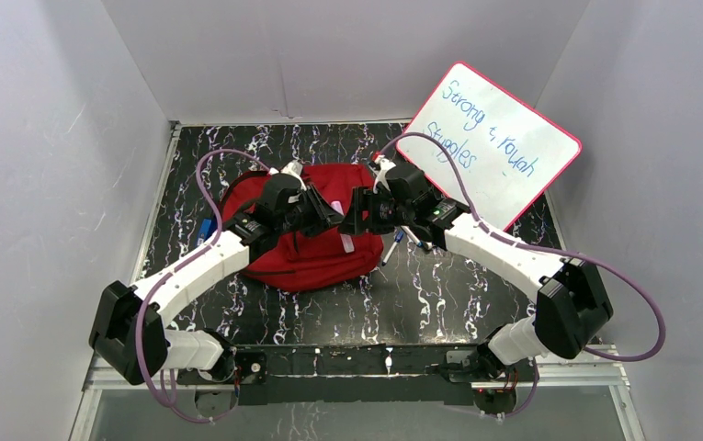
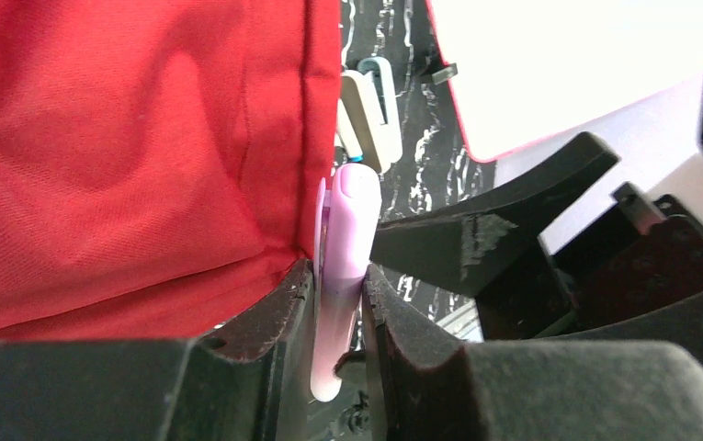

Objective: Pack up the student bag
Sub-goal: Pick up the stationery from the center of the board, then place the stationery in the student bag.

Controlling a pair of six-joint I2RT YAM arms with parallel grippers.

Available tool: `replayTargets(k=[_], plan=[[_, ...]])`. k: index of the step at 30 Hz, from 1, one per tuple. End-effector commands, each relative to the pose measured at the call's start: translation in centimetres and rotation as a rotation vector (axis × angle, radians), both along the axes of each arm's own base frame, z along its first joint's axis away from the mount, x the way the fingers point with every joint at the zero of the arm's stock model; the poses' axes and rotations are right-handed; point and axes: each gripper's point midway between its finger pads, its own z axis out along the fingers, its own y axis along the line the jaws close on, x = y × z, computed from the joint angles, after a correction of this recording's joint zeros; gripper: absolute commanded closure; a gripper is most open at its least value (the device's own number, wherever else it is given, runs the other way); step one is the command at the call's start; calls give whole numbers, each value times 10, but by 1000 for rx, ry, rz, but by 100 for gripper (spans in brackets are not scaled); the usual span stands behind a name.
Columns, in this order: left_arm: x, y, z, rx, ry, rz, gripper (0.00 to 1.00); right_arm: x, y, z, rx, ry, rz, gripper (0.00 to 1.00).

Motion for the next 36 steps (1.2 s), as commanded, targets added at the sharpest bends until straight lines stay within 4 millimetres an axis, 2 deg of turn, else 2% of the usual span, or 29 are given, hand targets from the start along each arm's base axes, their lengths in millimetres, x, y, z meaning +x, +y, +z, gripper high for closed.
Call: replayTargets(k=[1, 3, 8, 14, 20, 26, 29, 32, 36], plan=[[-5, 16, 5, 83, -30, 21, 99, 24, -11, 43, -1, -132, -108, 20], [2, 32, 8, 167, -59, 66, 99, 30, -25, 46, -59, -141, -172, 14], [13, 75, 24, 377, -133, 155, 100, 43, -61, 49, -217, -196, -306, 8], [6, 122, 24, 552, -143, 237, 100, 56, -104, 44, -403, -249, -427, 1], [10, 158, 14, 512, -54, 287, 100, 63, -110, 52, -476, -354, -339, 1], [21, 194, 11, 454, 2, 326, 100, 59, -90, 32, -500, -245, -229, 1], [22, 212, 8, 446, 32, 361, 100, 56, -65, 27, -439, -177, -165, 1], [18, 227, 2, 455, 64, 390, 100, 54, -36, 34, -403, -181, -148, 1], [11, 231, -3, 462, 78, 394, 100, 52, 2, 42, -491, -223, -160, 1]])
